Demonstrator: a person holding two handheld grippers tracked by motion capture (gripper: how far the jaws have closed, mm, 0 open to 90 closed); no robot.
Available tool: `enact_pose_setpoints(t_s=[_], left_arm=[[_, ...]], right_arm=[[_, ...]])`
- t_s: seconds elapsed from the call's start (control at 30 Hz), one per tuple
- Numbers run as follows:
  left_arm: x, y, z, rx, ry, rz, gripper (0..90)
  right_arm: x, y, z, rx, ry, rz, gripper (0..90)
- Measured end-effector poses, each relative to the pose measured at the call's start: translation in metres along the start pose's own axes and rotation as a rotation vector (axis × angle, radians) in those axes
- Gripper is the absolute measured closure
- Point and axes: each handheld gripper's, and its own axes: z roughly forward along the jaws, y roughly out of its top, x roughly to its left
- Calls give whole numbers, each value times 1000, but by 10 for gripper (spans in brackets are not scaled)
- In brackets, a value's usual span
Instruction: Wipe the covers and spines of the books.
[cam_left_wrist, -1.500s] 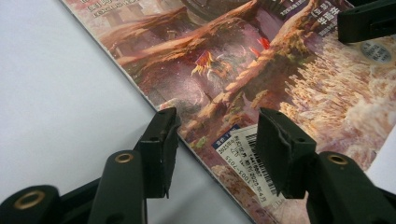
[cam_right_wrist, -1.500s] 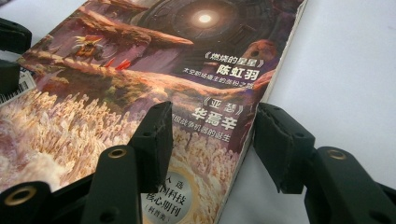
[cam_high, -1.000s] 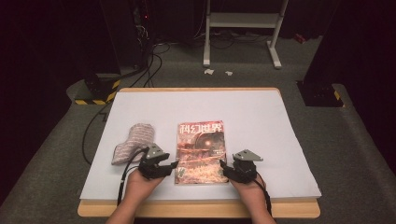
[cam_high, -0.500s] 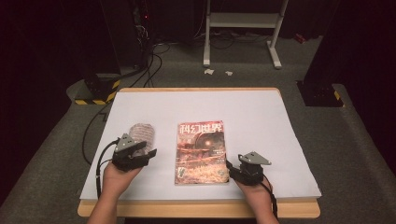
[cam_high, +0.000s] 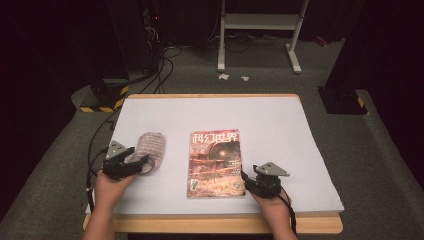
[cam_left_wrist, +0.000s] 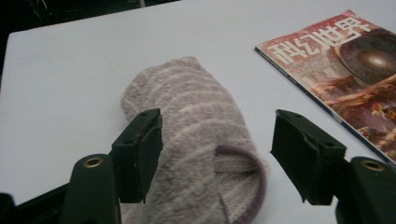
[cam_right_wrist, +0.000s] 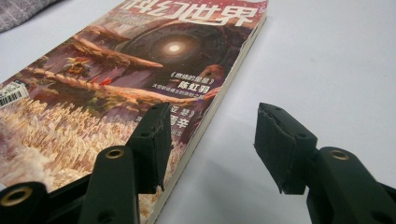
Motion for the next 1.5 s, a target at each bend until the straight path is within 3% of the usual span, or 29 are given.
enact_pose_setpoints(t_s=[0.13, 0.2, 0.3, 0.43, 0.67, 0.73, 0.97, 1.13, 1.33, 1.5], left_arm=[[11, -5, 10, 30, -11, -37, 335], [13, -7, 18, 61, -21, -41, 325], [15, -12, 27, 87, -51, -81, 316], [15, -15, 36, 111, -45, -75, 303], [15, -19, 49, 168, 14, -36, 360], [14, -20, 49, 168, 40, -18, 414], [11, -25, 47, 157, 69, 39, 586], [9, -25, 46, 150, 81, 68, 634], [10, -23, 39, 112, 59, 39, 657], [4, -19, 31, 67, 6, 31, 657]], right_arm=[[2, 0, 2, 9, 2, -9, 461], [3, 1, 1, 3, 1, -17, 461], [4, 1, 0, -1, 1, -13, 461], [5, -1, 2, 11, 1, -21, 461], [7, -3, 3, 20, -4, -26, 458], [6, -4, 2, 22, -7, -26, 458], [4, -5, -4, 13, -13, -15, 461], [1, -6, -6, 12, -12, -7, 480], [0, -7, -8, 7, -6, -9, 489], [-3, -6, -9, -5, -1, -2, 498]])
